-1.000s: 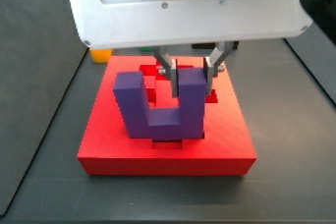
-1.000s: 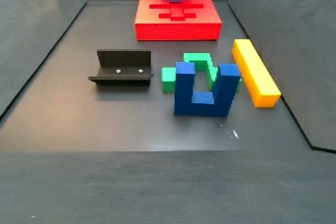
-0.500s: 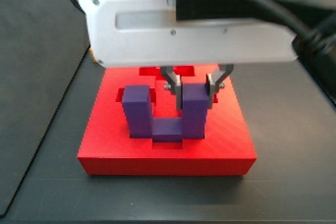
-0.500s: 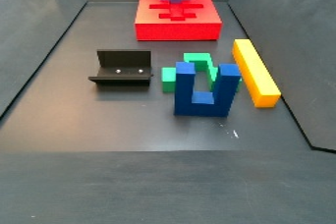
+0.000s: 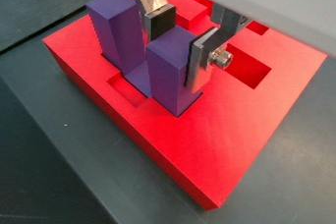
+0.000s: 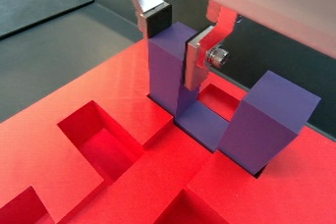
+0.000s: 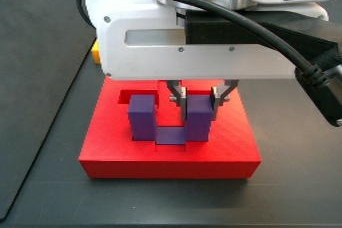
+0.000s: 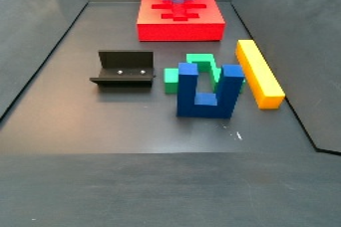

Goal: Pick up the purple object. Move up. Move to above the board. Insert the purple object.
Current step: Insert the purple object.

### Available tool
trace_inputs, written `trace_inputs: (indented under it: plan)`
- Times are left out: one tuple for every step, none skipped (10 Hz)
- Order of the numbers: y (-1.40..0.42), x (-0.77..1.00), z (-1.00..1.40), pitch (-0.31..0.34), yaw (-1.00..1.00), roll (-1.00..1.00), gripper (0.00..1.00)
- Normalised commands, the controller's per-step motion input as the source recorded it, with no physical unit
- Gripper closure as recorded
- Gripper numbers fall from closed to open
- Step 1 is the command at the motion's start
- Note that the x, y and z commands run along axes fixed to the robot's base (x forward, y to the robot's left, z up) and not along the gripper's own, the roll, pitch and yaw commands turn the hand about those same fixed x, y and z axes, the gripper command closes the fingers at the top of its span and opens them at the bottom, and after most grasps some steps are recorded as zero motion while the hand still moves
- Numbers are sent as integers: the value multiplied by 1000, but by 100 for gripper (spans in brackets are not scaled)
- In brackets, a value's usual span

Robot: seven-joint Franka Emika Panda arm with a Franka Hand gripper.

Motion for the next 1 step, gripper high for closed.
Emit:
trace_inputs:
  plan:
    - [-463, 6, -43, -81, 0, 160, 100]
